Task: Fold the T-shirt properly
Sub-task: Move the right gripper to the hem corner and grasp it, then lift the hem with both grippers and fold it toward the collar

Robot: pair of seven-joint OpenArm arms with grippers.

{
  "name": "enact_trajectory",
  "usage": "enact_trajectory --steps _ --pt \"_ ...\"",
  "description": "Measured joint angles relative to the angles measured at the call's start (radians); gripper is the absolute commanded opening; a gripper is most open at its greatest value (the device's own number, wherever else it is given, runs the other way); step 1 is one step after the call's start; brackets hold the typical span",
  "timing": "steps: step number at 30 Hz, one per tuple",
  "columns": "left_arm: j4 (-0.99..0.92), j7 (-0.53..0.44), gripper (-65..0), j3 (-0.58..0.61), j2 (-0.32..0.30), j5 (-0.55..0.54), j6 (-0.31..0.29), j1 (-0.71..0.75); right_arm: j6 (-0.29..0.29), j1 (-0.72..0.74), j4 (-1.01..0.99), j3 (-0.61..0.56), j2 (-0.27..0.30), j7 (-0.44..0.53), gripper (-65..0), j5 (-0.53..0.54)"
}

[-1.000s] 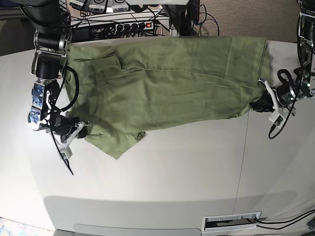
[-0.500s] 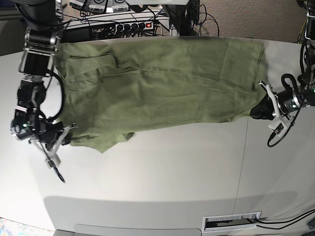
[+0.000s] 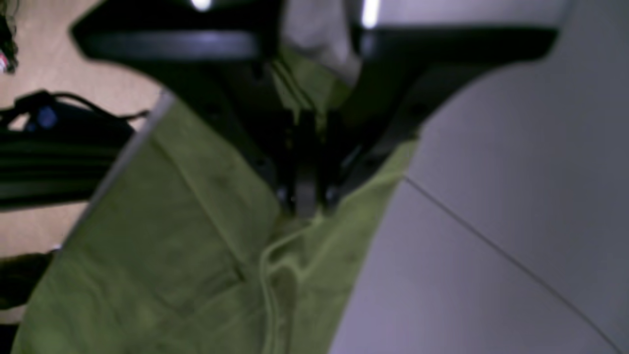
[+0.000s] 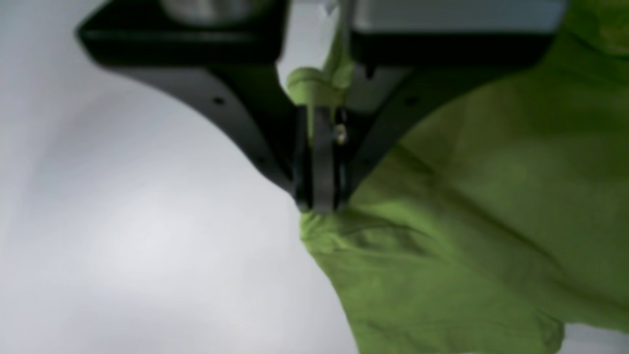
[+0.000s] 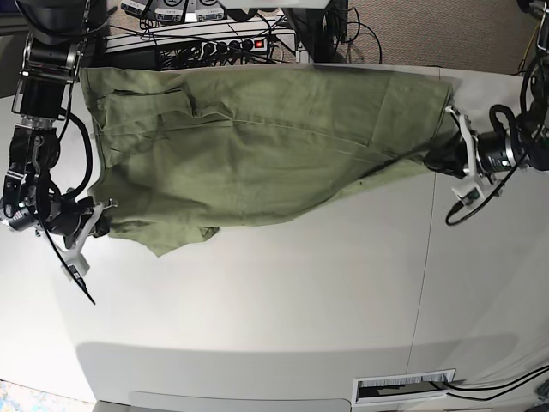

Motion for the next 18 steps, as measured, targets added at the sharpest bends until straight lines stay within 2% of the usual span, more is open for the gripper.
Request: enact_trajectory --steps 9,11,18 --pt "0.005 0.000 -65.0 0.000 -0.068 0.034 0.000 0.068 0.000 0.001 0.008 0.000 0.003 -0.054 -65.0 0.063" --pt "0.005 -0.001 -65.0 0.000 -0.082 0.034 0.000 0.082 0.004 -0.010 0.008 -0.002 0.023 -0.056 -65.0 0.103" --pt "0.006 -0.001 -65.0 0.000 -0.097 0.033 0.000 0.131 0.010 -0.080 0.033 -0.003 0.118 -0.072 -65.0 0.114"
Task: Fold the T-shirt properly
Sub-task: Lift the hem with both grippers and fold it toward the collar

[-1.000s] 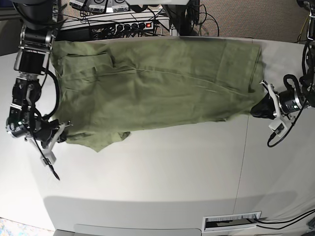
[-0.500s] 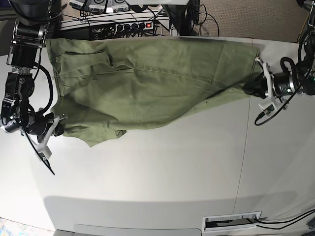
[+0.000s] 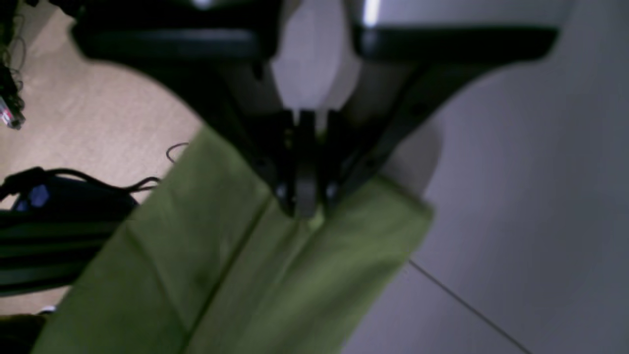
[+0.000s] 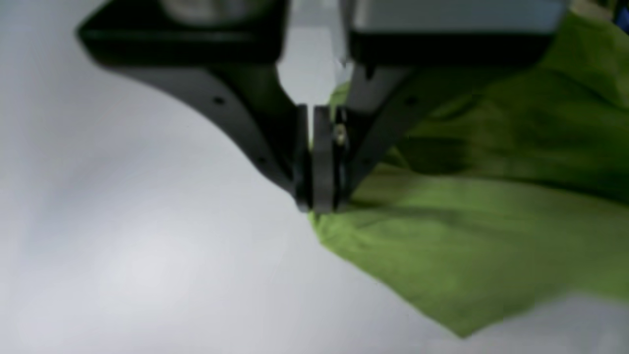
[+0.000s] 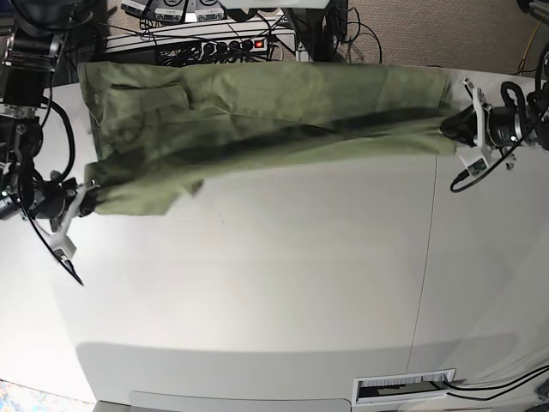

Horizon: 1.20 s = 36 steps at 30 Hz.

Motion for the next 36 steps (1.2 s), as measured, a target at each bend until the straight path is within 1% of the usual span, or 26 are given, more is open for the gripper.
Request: enact_trajectory --steps 2,5,8,11,19,25,30,36 --pt "0.000 0.000 -65.0 0.000 0.000 0.000 0.000 0.014 0.001 -0.019 0.024 0.000 0.019 0.001 -65.0 0.043" --pt "0.007 0.000 -65.0 0.000 0.000 0.000 0.000 0.031 0.005 -0.051 0.061 0.000 0.032 0.005 -65.0 0.049" --pt "0.015 0.001 -65.0 0.000 -0.002 0.000 0.000 0.043 0.005 -0.095 0.083 0.000 0.032 0.004 -65.0 0.046" --pt "0.021 0.023 -65.0 0.000 -0.003 0.000 0.000 0.046 0.005 -0.132 0.096 0.000 0.032 0.005 -65.0 0.049" --pt "0.021 0.024 -65.0 0.000 -0.003 0.000 0.000 0.046 0.005 -0.215 0.143 0.000 0.032 0.008 -65.0 0.049" --pt "0.021 0.025 -65.0 0.000 -0.003 0.001 0.000 0.046 0.005 -0.223 0.143 0.000 0.032 0.024 -65.0 0.034" --pt "0.021 0.050 -65.0 0.000 -0.002 0.000 0.000 0.046 0.005 -0.223 0.143 0.000 0.024 0.038 -65.0 0.003" --pt "0.021 0.050 -65.0 0.000 -0.002 0.000 0.000 0.047 0.005 -0.227 0.144 0.000 0.019 0.027 -65.0 -0.010"
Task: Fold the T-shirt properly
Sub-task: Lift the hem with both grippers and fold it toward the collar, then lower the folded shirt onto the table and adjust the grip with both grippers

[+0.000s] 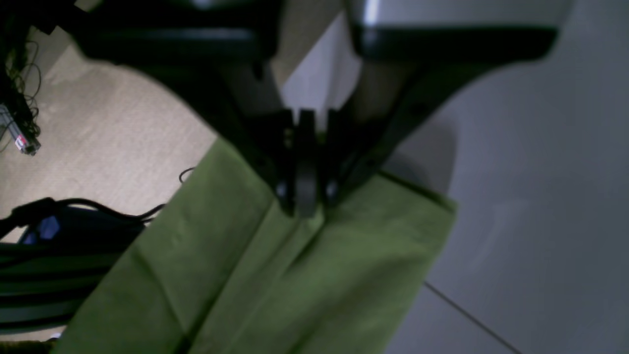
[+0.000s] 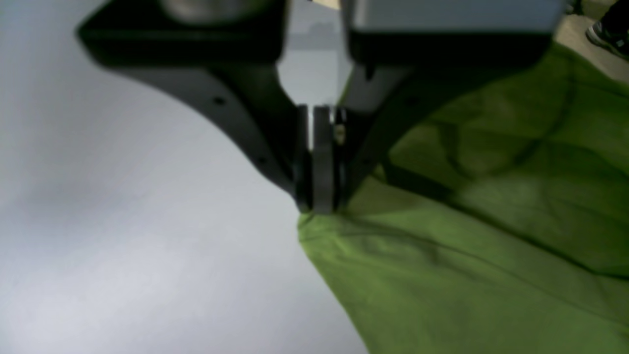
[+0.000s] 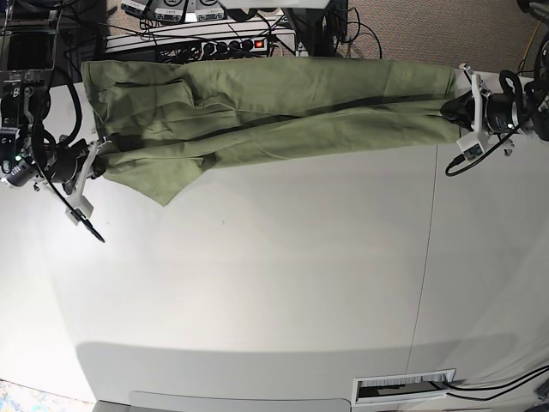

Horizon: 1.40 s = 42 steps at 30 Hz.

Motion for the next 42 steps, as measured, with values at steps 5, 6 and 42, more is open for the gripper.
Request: enact_trajectory --steps 5,6,42 --pt "0.000 0.000 -65.0 0.000 0.000 0.000 0.000 0.000 0.000 -0.043 0.000 0.000 0.002 -0.019 -65.0 -0.006" --pt "0.000 0.000 -65.0 0.000 0.000 0.000 0.000 0.000 0.000 -0.049 0.000 0.000 0.002 -0.019 -65.0 -0.006" --pt "0.000 0.002 -46.1 0.000 0.000 0.000 0.000 0.000 0.000 -0.121 0.105 0.000 -0.185 0.117 -65.0 -0.086"
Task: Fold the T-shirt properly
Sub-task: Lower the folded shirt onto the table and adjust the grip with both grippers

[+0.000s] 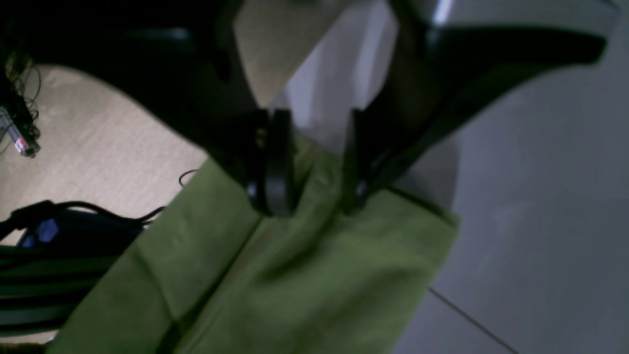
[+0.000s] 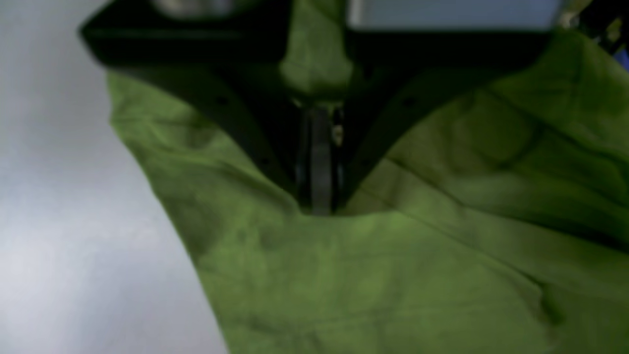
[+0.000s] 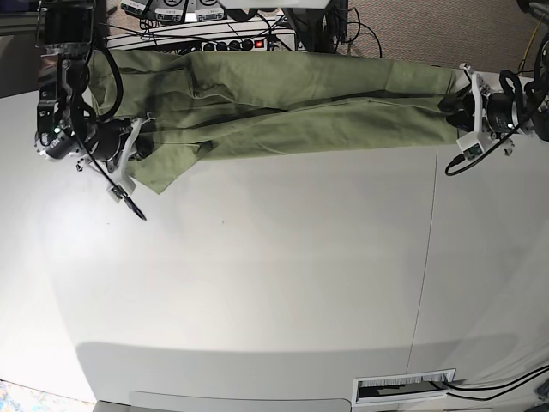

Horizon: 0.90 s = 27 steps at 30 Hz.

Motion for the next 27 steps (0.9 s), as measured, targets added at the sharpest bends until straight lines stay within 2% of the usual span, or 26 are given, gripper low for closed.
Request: enact_trajectory --steps 5,9,11,15,18,21,25,27 --pt "0.000 -0.006 -50.6 0.000 0.004 0.000 0.000 0.000 0.000 -0.006 0.000 0.000 -0.007 0.028 -65.0 -0.069" --pt "0.000 -0.006 -50.8 0.000 0.005 0.000 0.000 0.000 0.000 -0.040 0.000 0.003 -0.006 0.075 -65.0 -0.113" --pt "0.000 -0.007 -50.8 0.000 0.005 0.000 0.000 0.000 0.003 -0.051 -0.018 0.006 -0.004 0.124 -65.0 -0.133" --pt "0.000 -0.015 -50.8 0.000 0.006 0.000 0.000 0.000 0.014 -0.049 -0.100 0.010 0.000 0.294 -65.0 -0.156" --pt "0.000 -0.031 -50.6 0.000 0.006 0.004 0.000 0.000 0.011 -0.047 -0.142 0.011 0.000 0.371 -65.0 -0.154" --pt "0.000 -0.056 -44.6 0.000 0.006 0.028 0.000 -0.001 0.012 -0.044 -0.151 0.011 -0.003 0.396 -65.0 -0.159" --pt "0.000 -0.075 -42.8 0.000 0.010 0.035 0.000 -0.011 0.003 -0.017 -0.156 0.013 -0.049 0.438 -65.0 -0.243" --pt "0.000 -0.074 -42.8 0.000 0.011 0.072 0.000 -0.017 -0.002 0.009 -0.164 0.013 -0.081 0.445 -65.0 -0.284"
